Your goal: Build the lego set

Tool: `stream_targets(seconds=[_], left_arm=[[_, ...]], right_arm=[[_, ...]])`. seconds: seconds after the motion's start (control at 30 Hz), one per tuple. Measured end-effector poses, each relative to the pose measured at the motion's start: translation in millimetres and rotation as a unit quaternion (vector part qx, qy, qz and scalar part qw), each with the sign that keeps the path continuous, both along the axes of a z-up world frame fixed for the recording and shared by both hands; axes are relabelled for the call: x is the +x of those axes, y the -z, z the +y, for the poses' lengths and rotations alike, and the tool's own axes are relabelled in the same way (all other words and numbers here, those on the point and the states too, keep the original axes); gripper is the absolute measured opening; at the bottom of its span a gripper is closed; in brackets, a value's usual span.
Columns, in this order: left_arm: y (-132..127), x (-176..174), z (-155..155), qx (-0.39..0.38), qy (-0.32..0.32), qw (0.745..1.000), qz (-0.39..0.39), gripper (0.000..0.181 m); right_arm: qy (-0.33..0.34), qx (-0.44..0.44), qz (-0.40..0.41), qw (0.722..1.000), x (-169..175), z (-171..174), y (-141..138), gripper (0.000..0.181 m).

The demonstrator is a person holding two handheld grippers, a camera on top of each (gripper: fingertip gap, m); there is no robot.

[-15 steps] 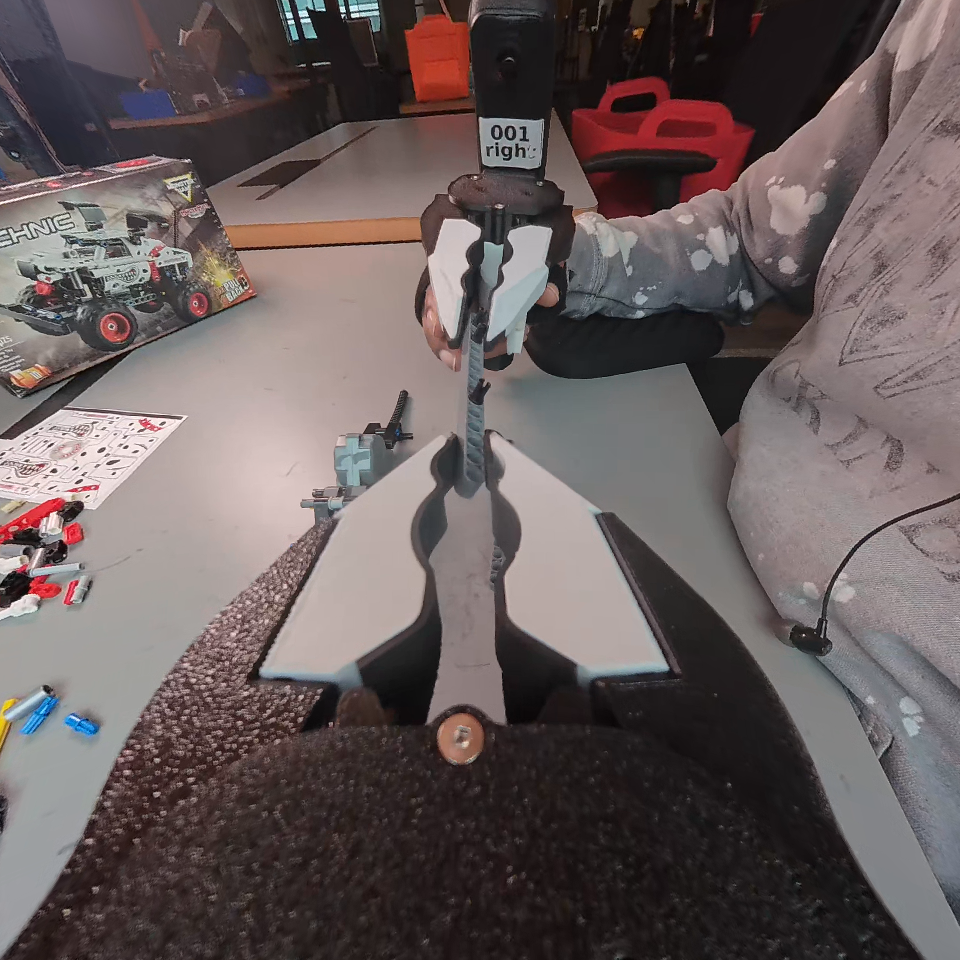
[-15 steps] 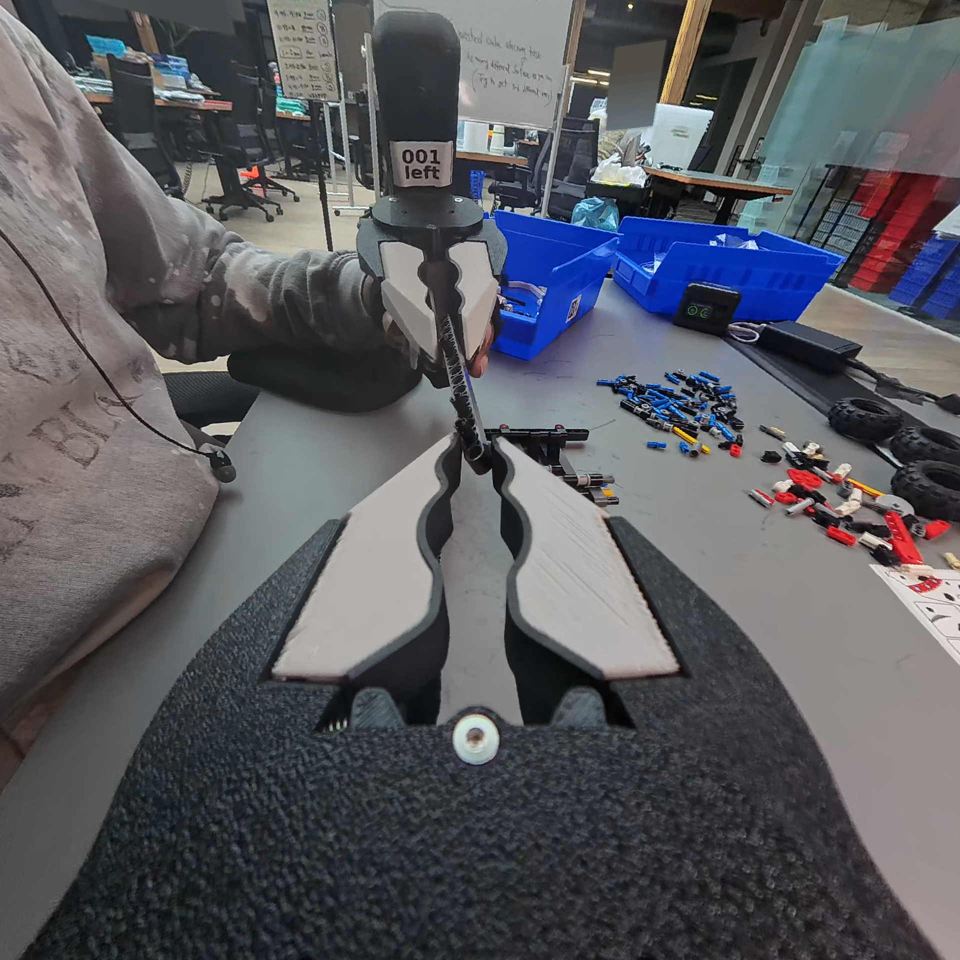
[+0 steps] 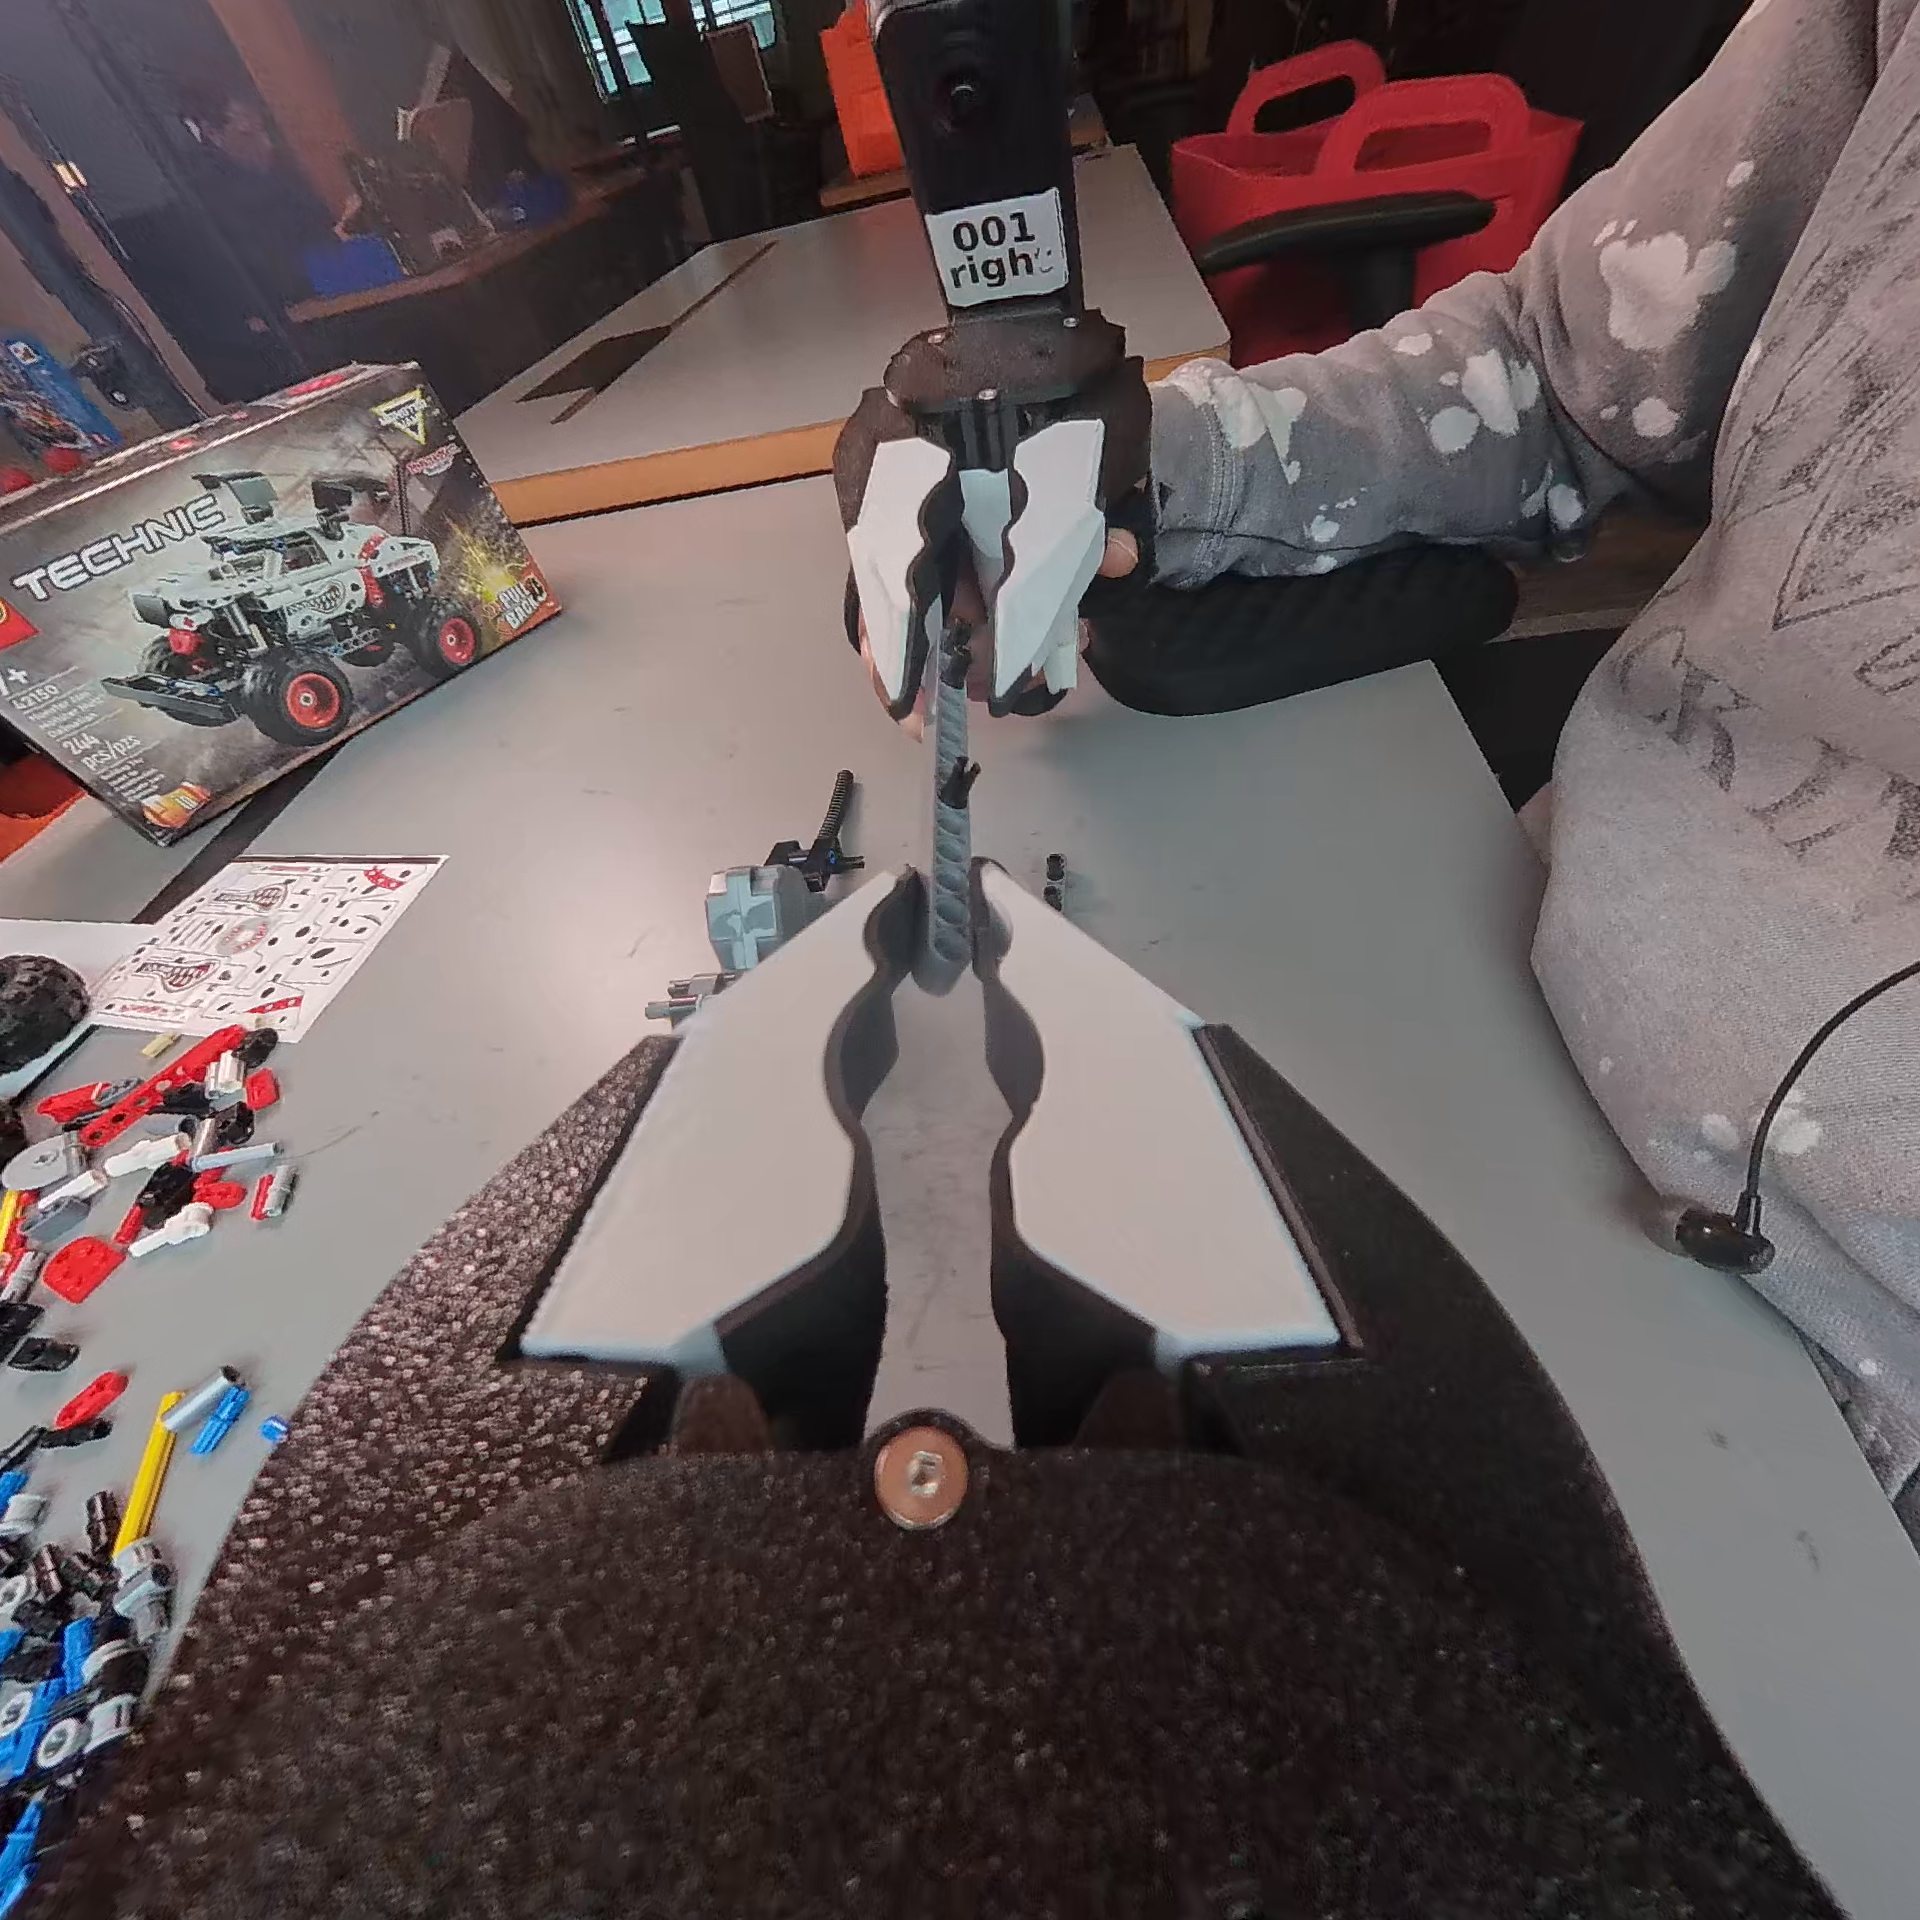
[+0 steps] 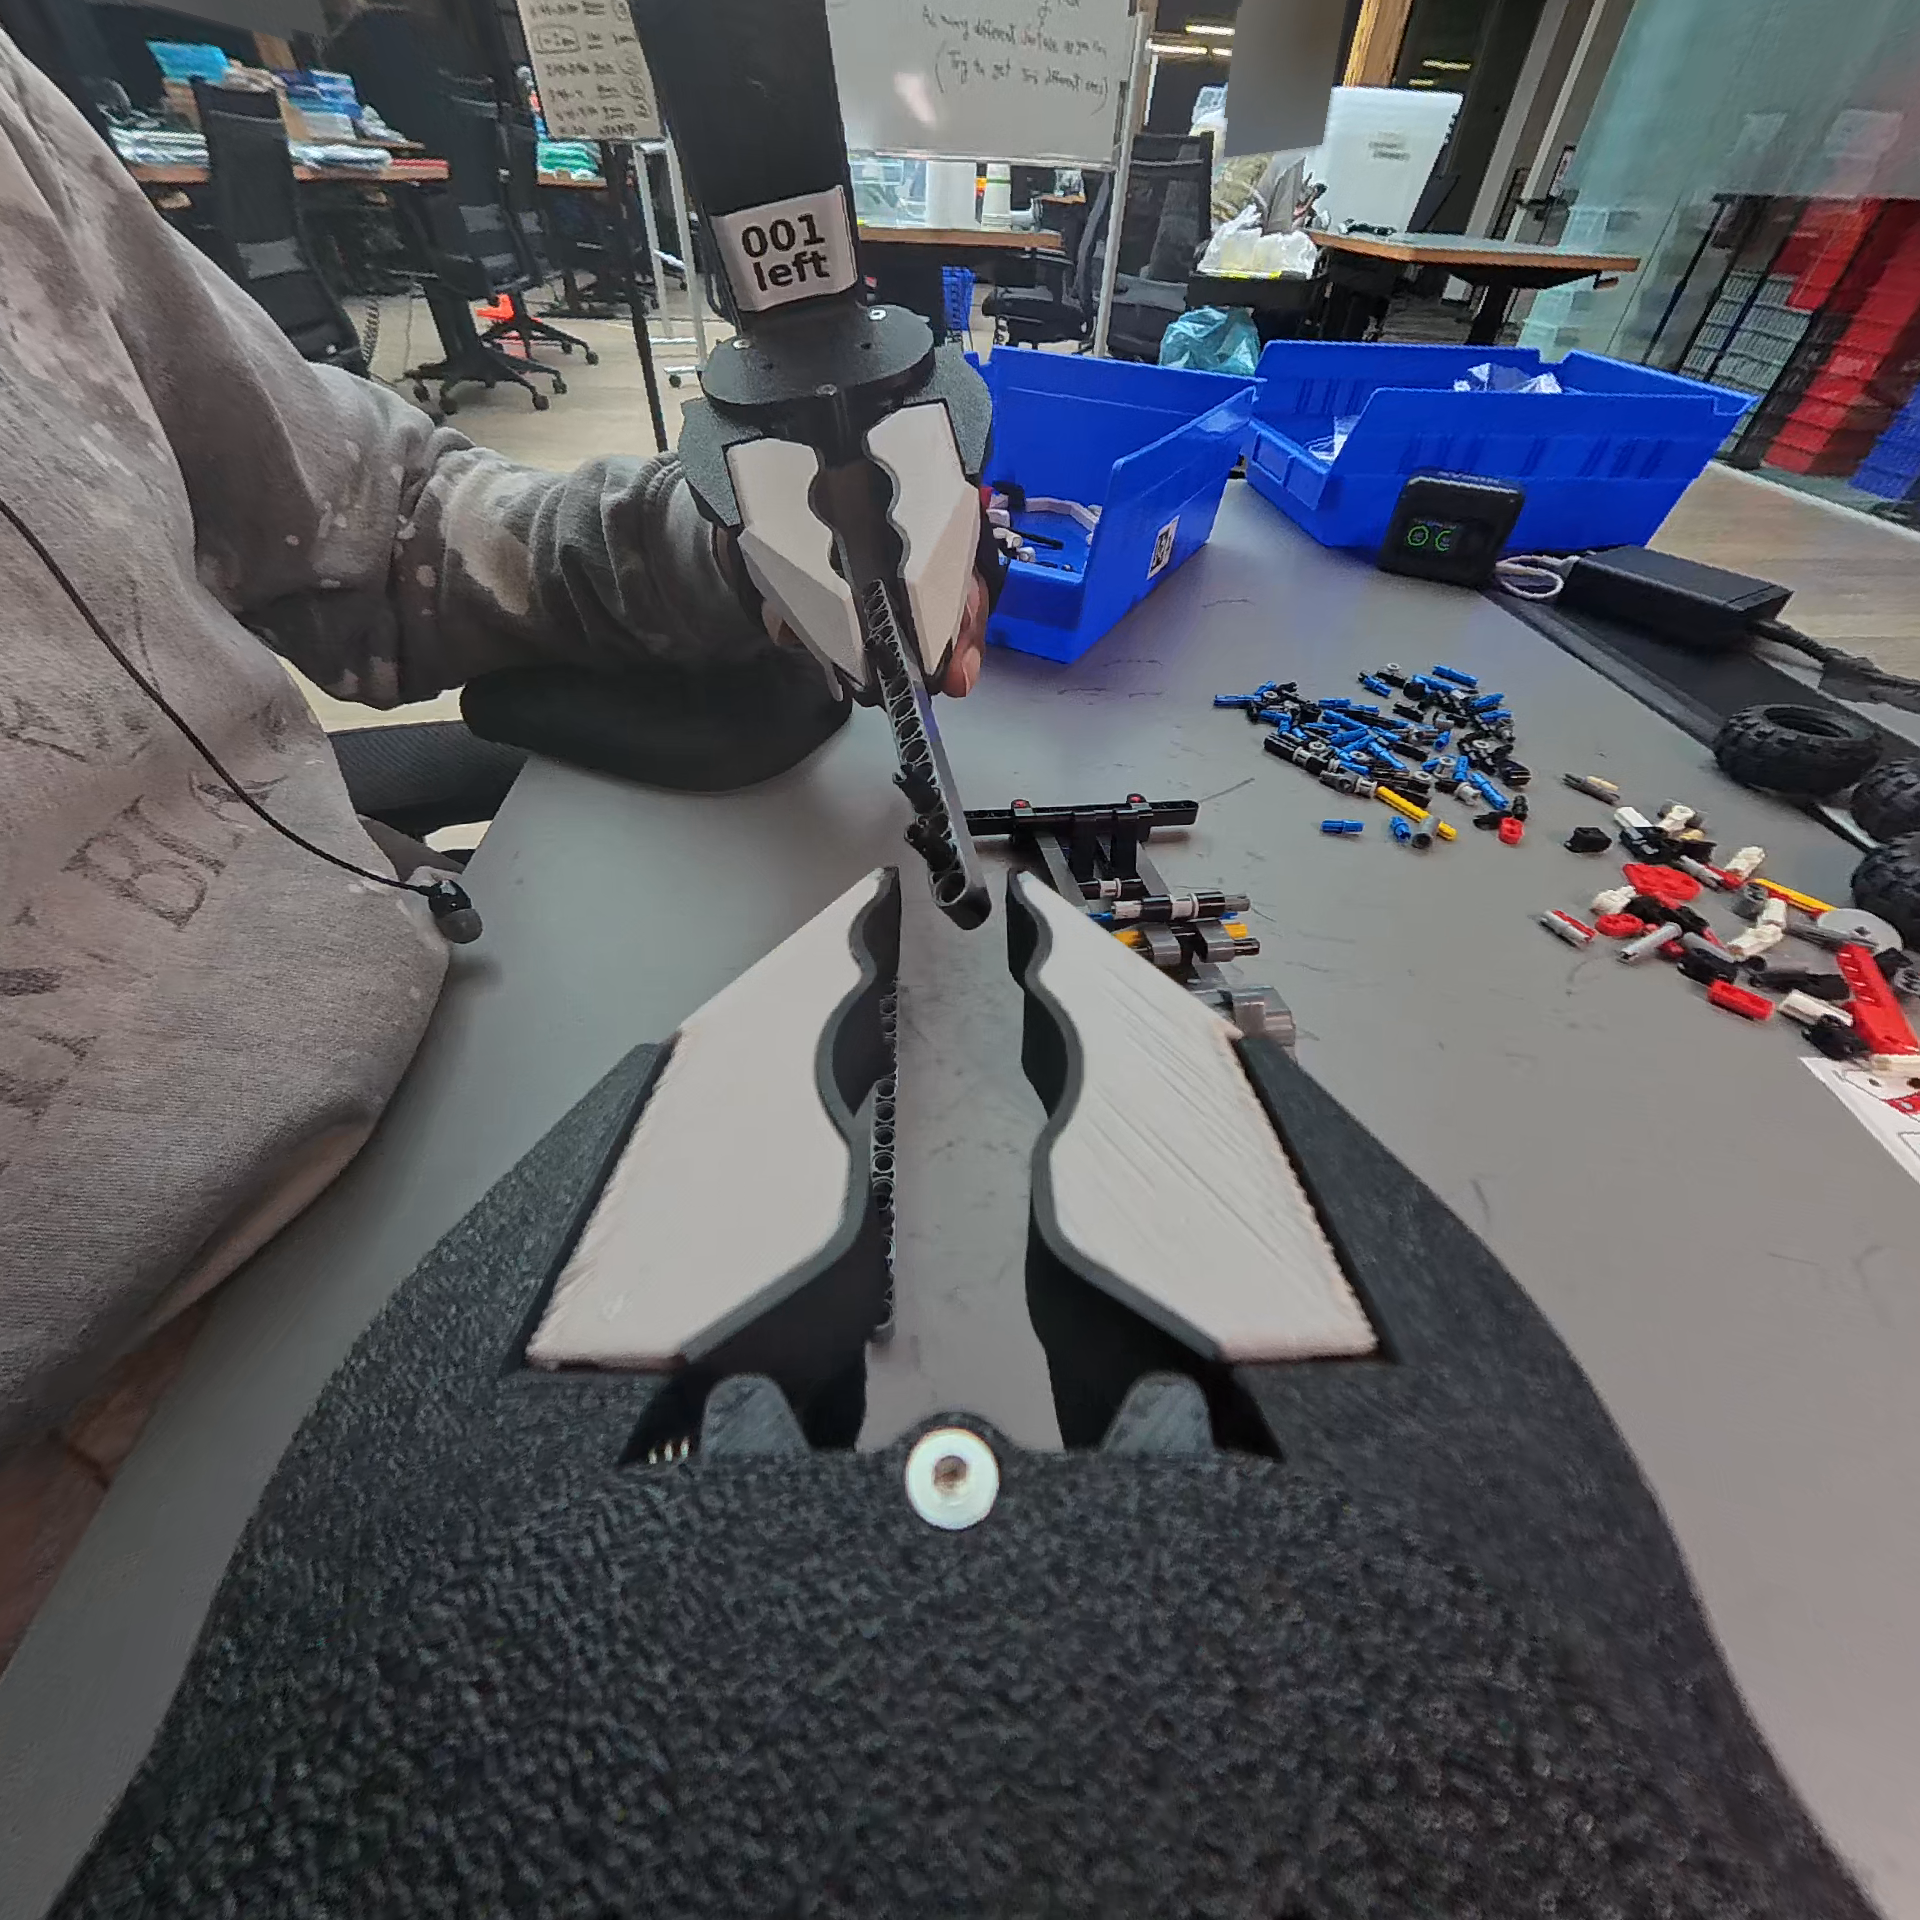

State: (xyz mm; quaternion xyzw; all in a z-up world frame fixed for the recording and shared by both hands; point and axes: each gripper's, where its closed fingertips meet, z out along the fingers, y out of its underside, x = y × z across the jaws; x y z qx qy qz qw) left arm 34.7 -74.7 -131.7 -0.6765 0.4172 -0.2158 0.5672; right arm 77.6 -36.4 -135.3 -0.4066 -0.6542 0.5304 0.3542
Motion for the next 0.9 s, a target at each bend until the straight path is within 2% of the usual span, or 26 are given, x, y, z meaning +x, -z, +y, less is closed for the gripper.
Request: stream_targets(seconds=[0.13, 0.4, 0.9], left_arm=[[-1, 1, -1, 0.005, 0.003, 1.0, -0.001, 0.011], [-5, 2, -2, -0.013, 0.011, 0.999, -0.037, 0.011], [-18, 5, -8, -0.138, 0.06, 0.973, -0.176, 0.013]], right_arm=[[0.001, 0.009, -0.011, 1.0, -1, -1, 5, 0.009], [-0.003, 0.006, 0.011, 1.0, 0, -2, -2, 0.008], [-0.015, -0.008, 0.07, 0.997, 5, -5, -25, 0.006]])
